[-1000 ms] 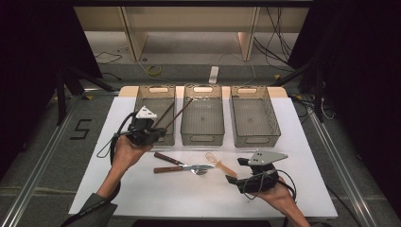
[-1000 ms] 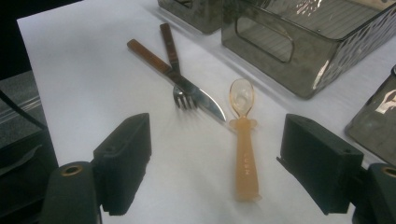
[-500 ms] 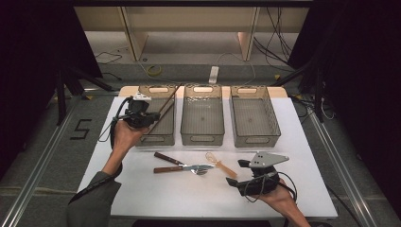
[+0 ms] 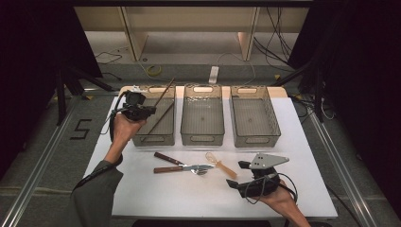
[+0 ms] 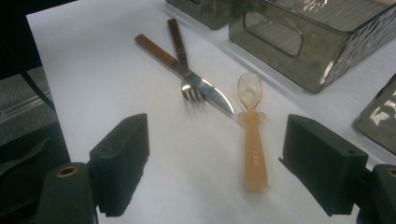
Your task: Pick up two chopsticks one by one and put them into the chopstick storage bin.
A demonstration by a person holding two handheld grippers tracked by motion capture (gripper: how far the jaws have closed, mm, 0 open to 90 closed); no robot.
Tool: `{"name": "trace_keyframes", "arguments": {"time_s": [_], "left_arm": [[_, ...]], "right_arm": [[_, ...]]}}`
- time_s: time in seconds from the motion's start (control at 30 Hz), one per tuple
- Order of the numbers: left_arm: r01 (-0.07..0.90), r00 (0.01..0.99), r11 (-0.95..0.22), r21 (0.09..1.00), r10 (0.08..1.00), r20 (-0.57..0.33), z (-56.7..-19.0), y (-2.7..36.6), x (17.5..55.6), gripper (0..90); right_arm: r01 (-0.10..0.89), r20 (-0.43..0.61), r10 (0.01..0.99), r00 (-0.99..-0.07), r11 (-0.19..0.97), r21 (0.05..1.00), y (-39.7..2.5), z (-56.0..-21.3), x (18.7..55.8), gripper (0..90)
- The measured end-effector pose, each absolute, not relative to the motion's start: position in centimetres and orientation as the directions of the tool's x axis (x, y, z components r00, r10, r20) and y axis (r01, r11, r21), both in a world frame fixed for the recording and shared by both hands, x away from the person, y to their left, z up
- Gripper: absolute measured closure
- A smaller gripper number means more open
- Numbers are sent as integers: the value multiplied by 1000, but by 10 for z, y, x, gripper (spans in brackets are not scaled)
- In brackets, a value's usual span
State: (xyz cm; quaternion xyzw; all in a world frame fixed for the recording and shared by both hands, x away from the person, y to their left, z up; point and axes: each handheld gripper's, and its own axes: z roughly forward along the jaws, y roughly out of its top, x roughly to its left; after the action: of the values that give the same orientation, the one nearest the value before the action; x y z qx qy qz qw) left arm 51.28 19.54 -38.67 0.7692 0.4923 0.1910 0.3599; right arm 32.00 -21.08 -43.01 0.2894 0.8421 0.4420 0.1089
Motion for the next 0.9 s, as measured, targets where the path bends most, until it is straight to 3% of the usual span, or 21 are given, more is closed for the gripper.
{"name": "trace_keyframes", "arguments": {"time_s": [0.9], "left_arm": [[660,381,-231,715,923,-53,-402,206,535,835]], "right_arm": [[388,79,571,-817,443,808,-209,-429,320,238]]}}
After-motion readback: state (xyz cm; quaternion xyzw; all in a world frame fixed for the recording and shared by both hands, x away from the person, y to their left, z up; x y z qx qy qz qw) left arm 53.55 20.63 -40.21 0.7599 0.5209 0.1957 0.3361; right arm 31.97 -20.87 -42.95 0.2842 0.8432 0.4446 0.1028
